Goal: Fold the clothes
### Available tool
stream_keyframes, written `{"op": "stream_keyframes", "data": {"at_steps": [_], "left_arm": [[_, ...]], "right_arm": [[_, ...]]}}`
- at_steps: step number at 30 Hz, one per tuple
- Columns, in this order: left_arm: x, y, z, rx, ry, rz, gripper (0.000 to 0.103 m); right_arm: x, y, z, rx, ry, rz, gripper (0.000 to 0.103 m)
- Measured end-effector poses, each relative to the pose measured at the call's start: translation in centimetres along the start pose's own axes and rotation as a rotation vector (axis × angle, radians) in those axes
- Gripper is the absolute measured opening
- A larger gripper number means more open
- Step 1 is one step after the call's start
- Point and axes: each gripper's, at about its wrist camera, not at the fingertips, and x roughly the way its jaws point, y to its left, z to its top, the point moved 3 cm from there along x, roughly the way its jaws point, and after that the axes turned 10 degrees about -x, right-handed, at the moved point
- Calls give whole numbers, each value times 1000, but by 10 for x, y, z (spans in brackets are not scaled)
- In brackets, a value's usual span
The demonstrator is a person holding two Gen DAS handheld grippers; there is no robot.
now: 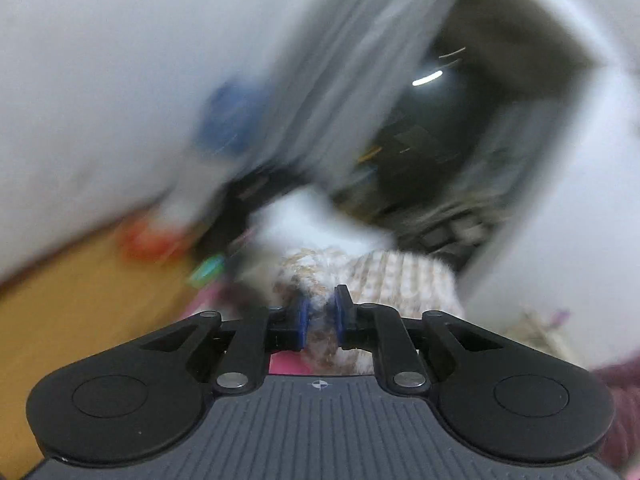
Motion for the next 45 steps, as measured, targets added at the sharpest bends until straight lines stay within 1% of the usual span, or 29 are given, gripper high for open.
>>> {"op": "stream_keyframes", "data": {"at_steps": [2,3,5,6,9,11,12,14,15,17,18,20,21,22,24,26,28,30,32,34,35,37,39,41,42,43,45], "left_arm": [[30,52,-19,-125,129,121,14],[41,73,-32,-180,181,160,15],[52,100,-51,-250,231,199,17],[55,108,-54,-276,236,198,20],[54,116,-47,-337,213,145,21],[49,115,-33,-354,184,103,21],[42,113,-22,-345,133,96,32],[29,108,2,-321,4,88,45],[23,108,15,-333,-38,75,46],[18,110,31,-392,-58,54,46],[15,107,33,-385,-53,47,46],[9,95,30,-311,-25,33,46],[5,86,25,-258,1,19,48],[3,74,11,-194,52,-6,49],[0,50,-24,-71,178,-65,53],[-1,25,-67,74,332,-117,55],[-3,5,-117,222,474,-161,55],[-8,-10,-166,357,604,-207,56],[-14,-16,-205,429,698,-242,56],[-19,-15,-229,461,743,-252,58],[-19,-16,-237,480,750,-250,60],[-21,-16,-246,543,730,-236,61],[-24,-14,-249,584,710,-223,61],[-26,-9,-253,592,701,-206,61],[-23,-7,-254,590,698,-193,61],[-16,-5,-256,583,698,-177,61],[-14,1,-259,570,704,-157,61]], "right_arm": [[-1,-3,0,20,-4,-11,44],[-2,-3,0,20,-7,-19,44],[-6,-2,0,19,-15,-35,44],[-7,-1,0,17,-21,-39,44],[-11,2,0,8,-36,-50,49],[-15,-1,2,10,-42,-49,51],[-15,-3,1,14,-45,-48,51],[-15,-5,1,23,-49,-47,54],[-14,-6,0,27,-49,-46,55],[-13,-8,-1,33,-50,-47,57],[-14,-8,-1,34,-50,-48,57],[-19,-9,-1,42,-65,-53,57],[-24,-9,0,41,-76,-59,57],[-29,-8,1,40,-87,-65,57],[-42,-3,3,19,-116,-95,58],[-56,2,6,-6,-147,-144,61],[-73,5,6,-32,-171,-212,71],[-87,5,5,-53,-179,-301,77],[-99,2,4,-69,-179,-375,78],[-103,-4,2,-72,-163,-415,79],[-103,-7,1,-69,-149,-431,79],[-95,-14,0,-72,-116,-466,79],[-86,-23,3,-87,-114,-495,79],[-78,-38,8,-48,-141,-465,78],[-72,-47,9,1,-154,-404,76],[-63,-45,7,-9,-131,-396,73],[-45,-41,1,-30,-84,-379,73]]}}
